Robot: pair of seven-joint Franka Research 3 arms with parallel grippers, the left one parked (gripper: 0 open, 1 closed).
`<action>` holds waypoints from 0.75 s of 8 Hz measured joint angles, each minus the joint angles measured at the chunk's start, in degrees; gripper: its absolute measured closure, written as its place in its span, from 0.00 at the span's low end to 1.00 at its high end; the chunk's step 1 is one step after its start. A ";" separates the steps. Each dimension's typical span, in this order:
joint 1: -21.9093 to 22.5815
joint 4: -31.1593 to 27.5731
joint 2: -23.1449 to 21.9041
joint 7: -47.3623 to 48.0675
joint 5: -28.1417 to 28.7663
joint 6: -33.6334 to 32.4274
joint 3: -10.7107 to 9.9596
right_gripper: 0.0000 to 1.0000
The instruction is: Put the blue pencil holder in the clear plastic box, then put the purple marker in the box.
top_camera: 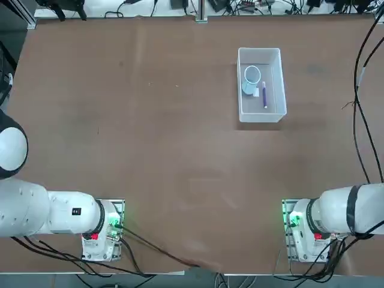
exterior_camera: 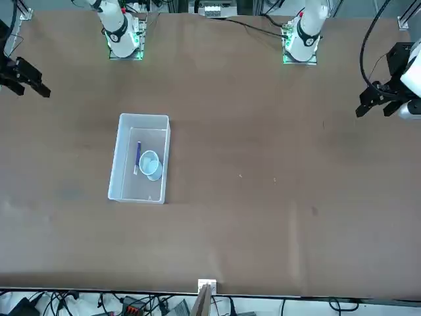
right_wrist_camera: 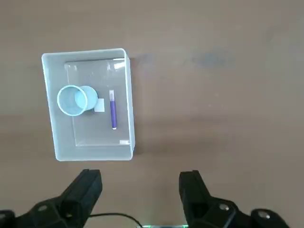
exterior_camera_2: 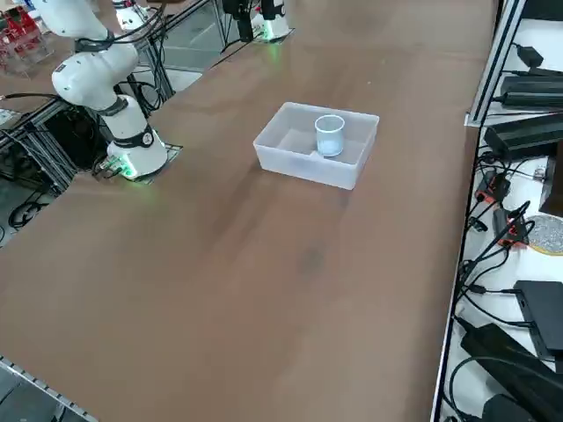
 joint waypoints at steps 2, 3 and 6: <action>-0.34 -0.80 -0.21 2.29 -0.25 0.01 0.34 0.00; -0.39 -0.97 -0.21 3.13 -0.99 0.02 0.42 0.00; -0.47 -1.11 -0.20 3.58 -2.17 0.09 0.53 0.00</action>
